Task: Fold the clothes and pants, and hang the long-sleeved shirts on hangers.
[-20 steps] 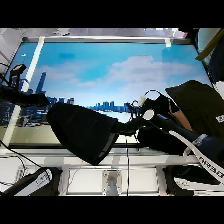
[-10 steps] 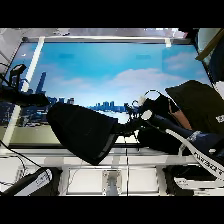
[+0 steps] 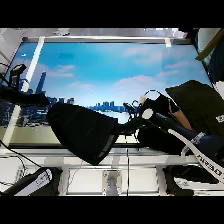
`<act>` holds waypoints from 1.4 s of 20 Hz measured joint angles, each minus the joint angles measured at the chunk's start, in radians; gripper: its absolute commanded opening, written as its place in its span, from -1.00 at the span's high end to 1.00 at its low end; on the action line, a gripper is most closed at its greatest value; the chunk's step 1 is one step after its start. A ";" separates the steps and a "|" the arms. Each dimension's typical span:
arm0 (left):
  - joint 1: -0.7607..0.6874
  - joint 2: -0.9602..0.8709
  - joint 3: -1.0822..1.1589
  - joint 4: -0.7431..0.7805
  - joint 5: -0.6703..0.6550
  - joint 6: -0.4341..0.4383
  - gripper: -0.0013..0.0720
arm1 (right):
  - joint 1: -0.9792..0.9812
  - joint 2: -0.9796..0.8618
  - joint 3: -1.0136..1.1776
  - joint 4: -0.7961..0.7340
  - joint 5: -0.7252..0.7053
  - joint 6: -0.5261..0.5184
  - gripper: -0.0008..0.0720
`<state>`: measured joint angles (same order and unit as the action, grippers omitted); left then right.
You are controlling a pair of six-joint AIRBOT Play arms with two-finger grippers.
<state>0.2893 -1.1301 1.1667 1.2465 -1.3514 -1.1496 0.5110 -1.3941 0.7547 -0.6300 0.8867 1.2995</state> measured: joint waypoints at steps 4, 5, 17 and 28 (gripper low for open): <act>0.000 0.000 0.000 -0.002 0.000 0.000 -0.94 | 0.000 0.003 0.000 -0.041 0.018 0.021 -0.64; 0.000 0.000 0.000 -0.002 0.000 0.000 -0.94 | 0.000 0.003 0.000 -0.061 0.025 0.029 -0.64; 0.000 0.000 0.000 -0.004 0.000 -0.002 -0.94 | 0.011 -0.029 0.002 -0.053 -0.058 0.045 -0.64; 0.000 0.000 0.000 -0.021 0.001 -0.003 -0.94 | 0.096 -0.060 0.029 0.056 -0.127 -0.009 0.96</act>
<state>0.2893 -1.1301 1.1667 1.2255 -1.3502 -1.1526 0.6067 -1.4536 0.7837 -0.5735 0.7593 1.2903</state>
